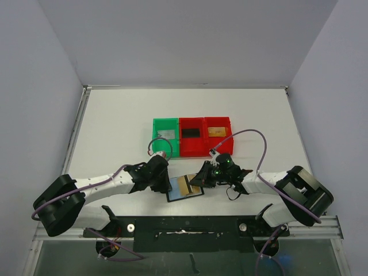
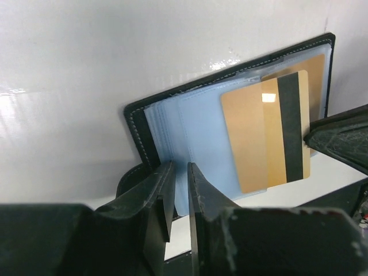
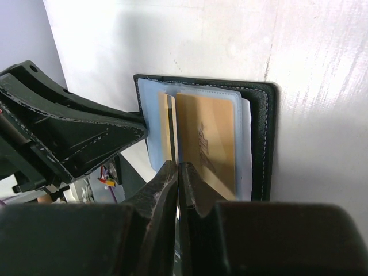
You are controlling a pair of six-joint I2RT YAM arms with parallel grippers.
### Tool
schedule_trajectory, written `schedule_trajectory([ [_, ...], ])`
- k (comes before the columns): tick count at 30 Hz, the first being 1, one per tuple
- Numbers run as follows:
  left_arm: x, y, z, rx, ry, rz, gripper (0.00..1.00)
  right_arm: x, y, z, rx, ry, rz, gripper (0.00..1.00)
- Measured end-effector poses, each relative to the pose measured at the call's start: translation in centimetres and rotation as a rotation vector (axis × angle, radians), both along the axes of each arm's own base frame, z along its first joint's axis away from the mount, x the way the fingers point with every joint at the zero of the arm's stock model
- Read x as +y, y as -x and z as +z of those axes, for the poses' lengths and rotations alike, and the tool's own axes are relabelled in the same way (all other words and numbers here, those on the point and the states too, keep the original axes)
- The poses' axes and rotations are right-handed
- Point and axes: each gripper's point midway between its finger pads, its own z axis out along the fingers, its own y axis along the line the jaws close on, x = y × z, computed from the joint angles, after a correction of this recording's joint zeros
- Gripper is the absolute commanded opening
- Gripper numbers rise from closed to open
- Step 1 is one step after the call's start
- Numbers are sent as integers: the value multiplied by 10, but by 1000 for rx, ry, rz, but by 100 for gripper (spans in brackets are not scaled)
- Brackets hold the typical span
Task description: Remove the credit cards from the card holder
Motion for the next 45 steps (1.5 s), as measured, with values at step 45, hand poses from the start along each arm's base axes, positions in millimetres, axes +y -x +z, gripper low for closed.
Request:
schedule_trajectory([
  [45, -29, 7, 0, 37, 177, -26, 8, 10, 8, -6, 27, -18, 37, 18],
])
